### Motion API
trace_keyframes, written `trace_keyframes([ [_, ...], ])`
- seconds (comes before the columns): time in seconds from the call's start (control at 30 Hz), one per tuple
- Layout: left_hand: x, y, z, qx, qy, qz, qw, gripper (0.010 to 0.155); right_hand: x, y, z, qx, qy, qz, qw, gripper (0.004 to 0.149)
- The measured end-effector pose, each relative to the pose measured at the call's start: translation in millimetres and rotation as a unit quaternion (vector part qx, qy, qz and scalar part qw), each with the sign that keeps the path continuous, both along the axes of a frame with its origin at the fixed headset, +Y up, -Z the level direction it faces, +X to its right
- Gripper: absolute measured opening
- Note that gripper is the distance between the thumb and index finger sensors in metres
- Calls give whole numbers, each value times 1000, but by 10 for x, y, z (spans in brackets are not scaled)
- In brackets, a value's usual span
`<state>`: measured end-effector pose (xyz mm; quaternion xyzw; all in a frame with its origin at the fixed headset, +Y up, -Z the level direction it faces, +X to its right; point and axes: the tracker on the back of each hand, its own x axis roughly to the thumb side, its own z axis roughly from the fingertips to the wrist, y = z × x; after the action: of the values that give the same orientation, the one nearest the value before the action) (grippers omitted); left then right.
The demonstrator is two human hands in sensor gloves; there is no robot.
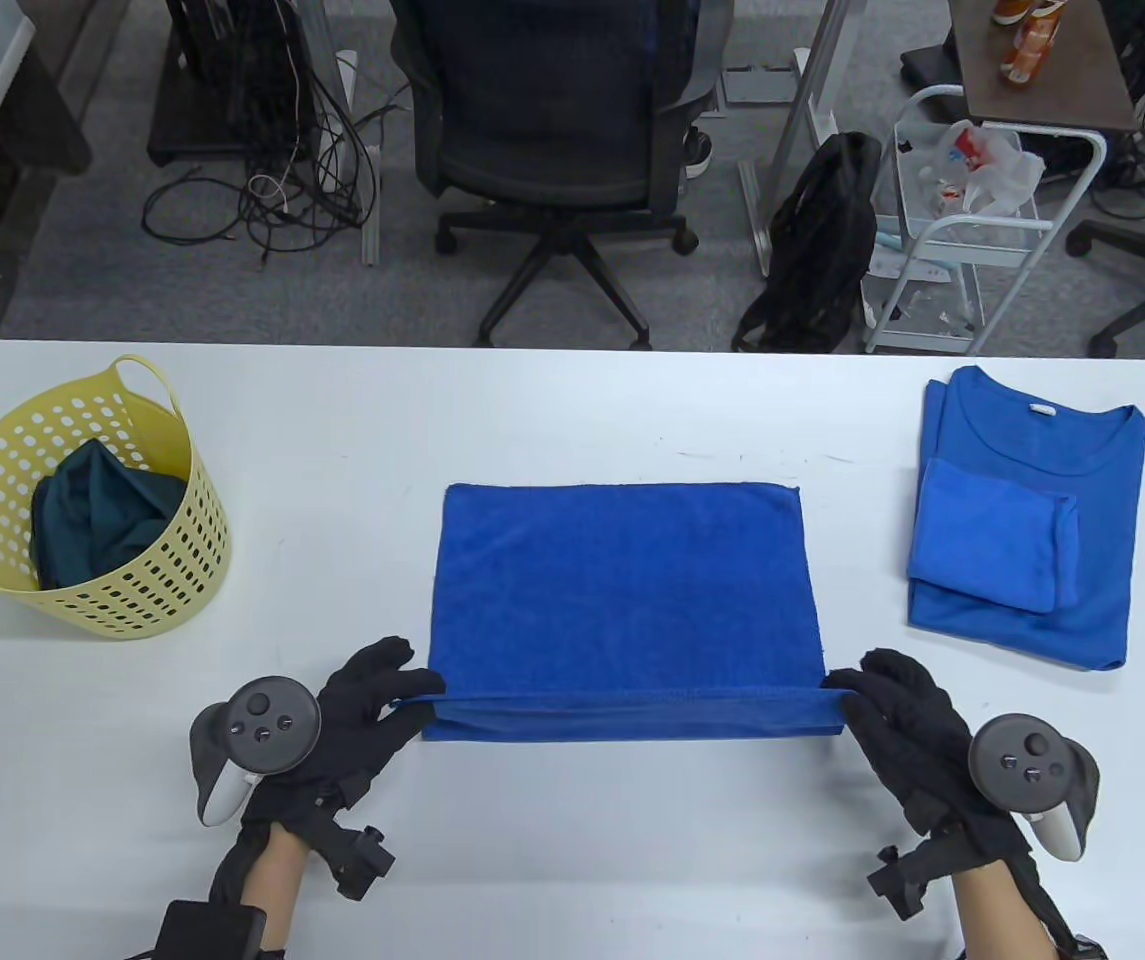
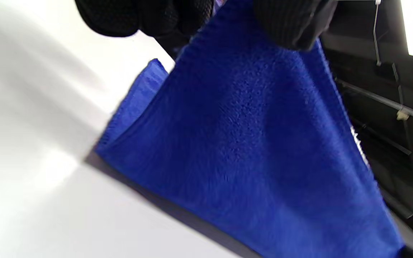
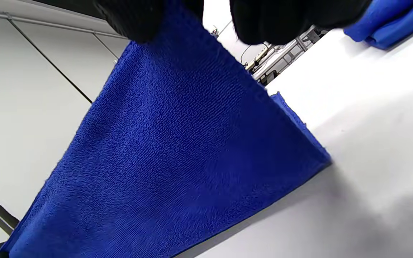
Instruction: Fold and stack clothes and towels from laundry basket
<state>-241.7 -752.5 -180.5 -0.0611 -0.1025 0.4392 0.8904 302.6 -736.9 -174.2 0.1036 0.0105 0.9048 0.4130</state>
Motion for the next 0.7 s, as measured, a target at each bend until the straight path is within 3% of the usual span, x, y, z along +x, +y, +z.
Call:
trace_keyframes([
  [0.13, -39, -53, -4, 28, 14, 50, 998, 47, 17, -62, -60, 31, 49, -62, 996, 48],
  [0.27, -12, -133, -38, 1, -43, 124, 991, 47, 53, -211, -121, -21, 73, -211, 975, 47],
  [0.33, 20, -166, -57, -34, -58, 137, 988, 48, 62, -281, -136, -46, 75, -214, 973, 47],
  [0.47, 31, -201, -65, -57, -50, 82, 994, 48, 91, -332, -151, -72, 57, -167, 982, 47],
  [0.53, 28, -199, -64, -88, -74, 73, 991, 48, 99, -314, -140, -87, 53, -161, 982, 46],
  [0.63, 42, -61, 8, -134, -169, 132, 967, 48, 119, -151, -66, -118, 97, -159, 975, 44],
  [0.7, 49, 118, 95, -138, -201, 148, 958, 48, 146, 34, 33, -123, 126, -163, 971, 44],
])
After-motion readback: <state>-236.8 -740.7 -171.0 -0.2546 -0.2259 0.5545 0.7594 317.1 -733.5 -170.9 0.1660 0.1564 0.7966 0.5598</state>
